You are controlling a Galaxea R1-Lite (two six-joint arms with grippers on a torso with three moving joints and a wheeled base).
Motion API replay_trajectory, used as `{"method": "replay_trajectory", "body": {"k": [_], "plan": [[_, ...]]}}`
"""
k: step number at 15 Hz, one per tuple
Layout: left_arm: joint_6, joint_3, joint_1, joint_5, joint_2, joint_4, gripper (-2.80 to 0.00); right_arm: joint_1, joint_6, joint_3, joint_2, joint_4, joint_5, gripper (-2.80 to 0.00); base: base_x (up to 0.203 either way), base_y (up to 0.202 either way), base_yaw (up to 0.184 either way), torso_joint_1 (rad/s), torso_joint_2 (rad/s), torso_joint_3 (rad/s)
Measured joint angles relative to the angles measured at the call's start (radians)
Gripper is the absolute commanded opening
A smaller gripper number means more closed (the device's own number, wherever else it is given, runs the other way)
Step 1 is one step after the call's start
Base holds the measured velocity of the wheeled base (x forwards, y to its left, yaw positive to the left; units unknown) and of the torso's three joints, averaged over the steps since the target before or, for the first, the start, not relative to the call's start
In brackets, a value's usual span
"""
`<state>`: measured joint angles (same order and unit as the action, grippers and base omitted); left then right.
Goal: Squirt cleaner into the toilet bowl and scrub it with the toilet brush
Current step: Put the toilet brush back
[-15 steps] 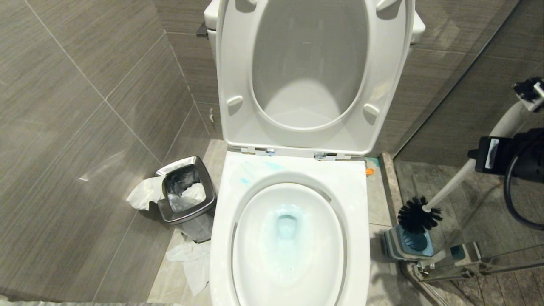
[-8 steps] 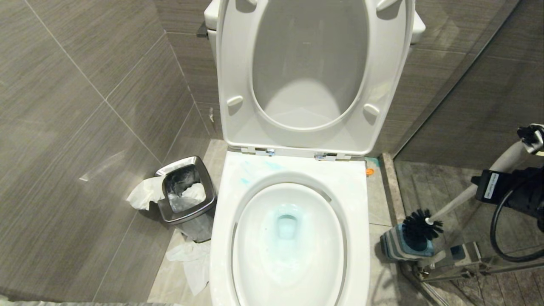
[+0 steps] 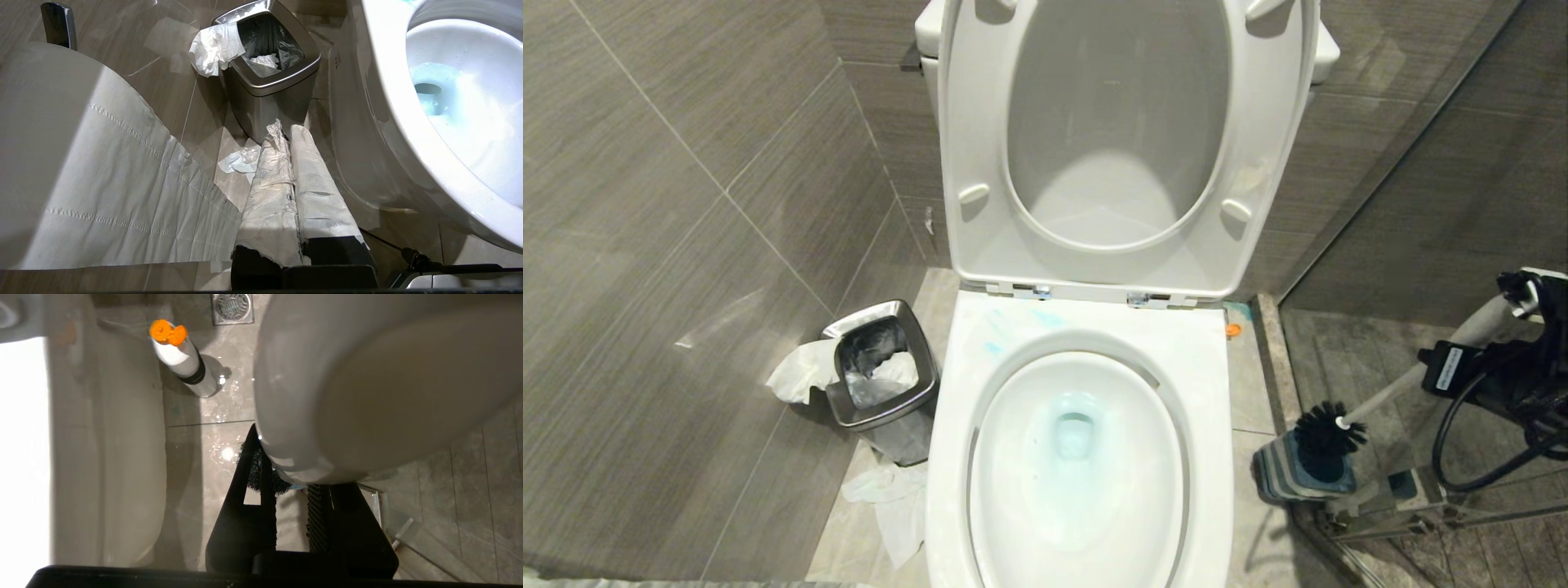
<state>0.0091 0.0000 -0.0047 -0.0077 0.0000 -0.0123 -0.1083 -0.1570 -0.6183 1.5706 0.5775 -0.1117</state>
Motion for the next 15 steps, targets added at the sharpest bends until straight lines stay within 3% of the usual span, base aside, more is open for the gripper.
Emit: {"method": "replay_trajectory", "body": {"k": [8,15], "plan": [[0.000,0.000,0.000,0.000,0.000,0.000,-2.80,-0.019,0.004,0.006,0.166,0.177,0.029,-2.80,0.000,0.000,0.000,0.000,0.00,0.000],[0.000,0.000,0.000,0.000,0.000,0.000,-2.80,-0.094,0.081,0.007,0.297,0.294,0.048,-2.80,0.000,0.000,0.000,0.000,0.00,0.000]]}}
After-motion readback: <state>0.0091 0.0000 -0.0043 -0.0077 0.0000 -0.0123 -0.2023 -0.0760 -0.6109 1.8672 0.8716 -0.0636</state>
